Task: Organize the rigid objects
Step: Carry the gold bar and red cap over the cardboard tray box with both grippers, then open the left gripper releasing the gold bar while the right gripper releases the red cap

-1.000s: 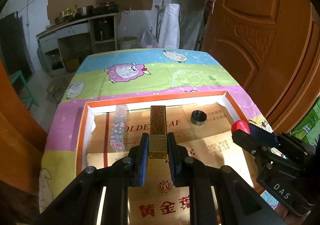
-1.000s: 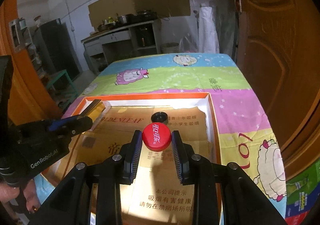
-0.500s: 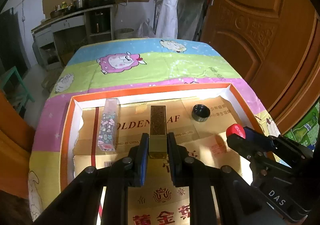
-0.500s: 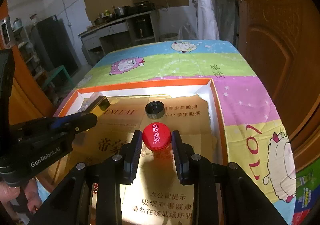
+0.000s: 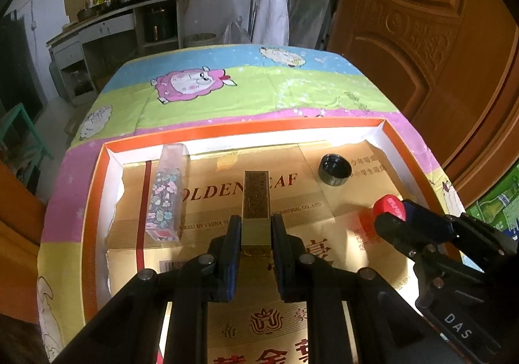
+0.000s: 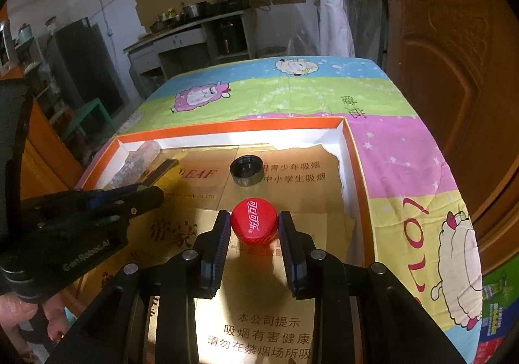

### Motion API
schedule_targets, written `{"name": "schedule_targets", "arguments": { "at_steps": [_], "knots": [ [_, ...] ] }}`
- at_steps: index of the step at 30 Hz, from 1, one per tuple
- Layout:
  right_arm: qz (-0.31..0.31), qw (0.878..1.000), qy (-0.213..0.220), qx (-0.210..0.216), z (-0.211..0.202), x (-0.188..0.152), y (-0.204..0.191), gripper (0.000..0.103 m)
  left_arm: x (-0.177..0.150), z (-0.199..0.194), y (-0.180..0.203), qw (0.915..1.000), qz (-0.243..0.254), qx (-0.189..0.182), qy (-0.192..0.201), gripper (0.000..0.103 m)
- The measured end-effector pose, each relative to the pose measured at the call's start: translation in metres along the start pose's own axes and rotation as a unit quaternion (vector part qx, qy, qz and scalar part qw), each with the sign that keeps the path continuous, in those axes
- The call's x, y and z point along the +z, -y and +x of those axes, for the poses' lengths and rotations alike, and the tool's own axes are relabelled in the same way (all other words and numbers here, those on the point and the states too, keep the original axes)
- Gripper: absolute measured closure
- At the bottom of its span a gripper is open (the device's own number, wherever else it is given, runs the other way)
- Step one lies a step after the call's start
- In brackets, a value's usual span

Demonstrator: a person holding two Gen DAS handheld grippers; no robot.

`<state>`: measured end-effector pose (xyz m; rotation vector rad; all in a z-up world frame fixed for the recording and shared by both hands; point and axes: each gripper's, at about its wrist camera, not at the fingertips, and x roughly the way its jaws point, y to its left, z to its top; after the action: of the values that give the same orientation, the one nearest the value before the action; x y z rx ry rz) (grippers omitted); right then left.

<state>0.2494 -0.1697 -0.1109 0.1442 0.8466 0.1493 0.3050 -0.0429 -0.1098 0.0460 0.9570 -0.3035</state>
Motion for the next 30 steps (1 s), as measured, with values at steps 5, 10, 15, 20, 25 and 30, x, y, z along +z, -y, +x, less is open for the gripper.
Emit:
{"name": "schedule_targets", "arguments": {
  "at_steps": [5, 10, 15, 20, 25, 30],
  "knots": [
    [-0.004, 1.000, -0.008, -0.005, 0.004, -0.001, 0.000, 0.072, -0.001, 0.003, -0.001, 1.0000, -0.002, -0.003, -0.004, 0.085],
    [-0.011, 1.000, -0.017, -0.011, 0.008, -0.002, -0.002, 0.071, -0.003, 0.007, -0.003, 0.9998, -0.001, -0.013, -0.012, 0.085],
    [-0.012, 1.000, -0.023, -0.011, 0.012, -0.004, -0.002, 0.070, -0.004, 0.005, -0.003, 0.9997, 0.002, -0.022, -0.005, 0.070],
    [-0.017, 1.000, -0.019, -0.018, 0.009, -0.005, -0.003, 0.053, -0.006, -0.003, -0.005, 0.9997, -0.005, -0.023, 0.002, 0.060],
    [-0.021, 0.999, -0.012, -0.025, -0.001, -0.005, -0.006, 0.053, -0.007, -0.021, -0.004, 0.9995, -0.006, -0.025, 0.015, 0.060],
    [-0.020, 0.999, -0.001, -0.027, -0.021, -0.007, -0.008, 0.053, -0.012, -0.046, -0.006, 0.9991, -0.014, -0.024, 0.032, 0.060]
  ]
}}
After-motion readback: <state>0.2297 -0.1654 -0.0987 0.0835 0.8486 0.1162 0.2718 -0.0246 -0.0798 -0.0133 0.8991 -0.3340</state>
